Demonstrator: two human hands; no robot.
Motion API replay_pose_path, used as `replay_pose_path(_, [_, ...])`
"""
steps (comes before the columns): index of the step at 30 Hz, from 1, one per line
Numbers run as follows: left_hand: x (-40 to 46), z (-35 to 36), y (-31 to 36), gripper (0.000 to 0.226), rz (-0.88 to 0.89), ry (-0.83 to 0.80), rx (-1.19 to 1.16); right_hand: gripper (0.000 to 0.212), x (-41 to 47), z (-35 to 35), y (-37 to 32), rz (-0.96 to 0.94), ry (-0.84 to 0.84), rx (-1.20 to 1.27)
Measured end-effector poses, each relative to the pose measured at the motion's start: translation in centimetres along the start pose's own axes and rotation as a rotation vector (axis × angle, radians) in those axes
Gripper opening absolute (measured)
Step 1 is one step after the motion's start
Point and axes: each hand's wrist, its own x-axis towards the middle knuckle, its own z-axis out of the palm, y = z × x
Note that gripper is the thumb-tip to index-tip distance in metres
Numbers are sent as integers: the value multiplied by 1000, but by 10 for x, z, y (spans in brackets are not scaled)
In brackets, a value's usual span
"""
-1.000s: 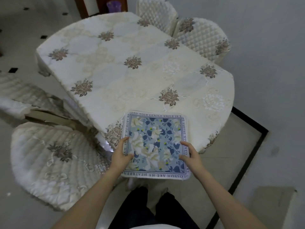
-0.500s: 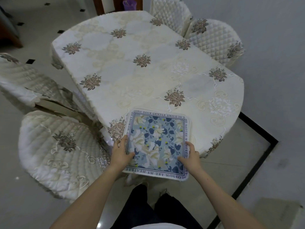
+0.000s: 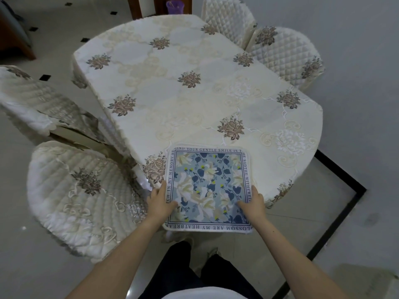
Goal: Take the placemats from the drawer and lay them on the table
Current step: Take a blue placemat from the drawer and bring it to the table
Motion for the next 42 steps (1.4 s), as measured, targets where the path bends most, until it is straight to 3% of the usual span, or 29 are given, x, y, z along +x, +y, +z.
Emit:
replay_pose_path(2, [-4, 1, 3, 83, -3, 52, 53, 61, -1, -1, -1, -8, 23, 34])
replay_pose_path(6, [-7, 3, 5, 77, 74, 170, 62, 68, -2, -2, -1, -2, 50, 37])
replay_pose_path(10, [-9, 1, 11, 69, 103, 117, -318, 56, -5, -9, -3, -44, 111, 80])
replay_pose_path(15, [-4, -6, 7, 79, 87, 24, -546, 58, -6, -23, -2, -13, -21, 361])
replay_pose_path(21, [5, -16, 9, 50, 56, -121, -559, 60, 3, -39, -4, 84, -308, 429])
replay_pose_path(25, [2, -23, 18, 49, 69, -146, -560, 60, 5, -46, -13, 50, -340, 446])
replay_pose_path(31, [-13, -29, 38, 51, 126, -47, -574, 60, -4, -62, -35, -139, -256, 331])
replay_pose_path(42, [-96, -83, 29, 50, 149, 352, -804, 59, -27, -72, -103, -464, -405, 354])
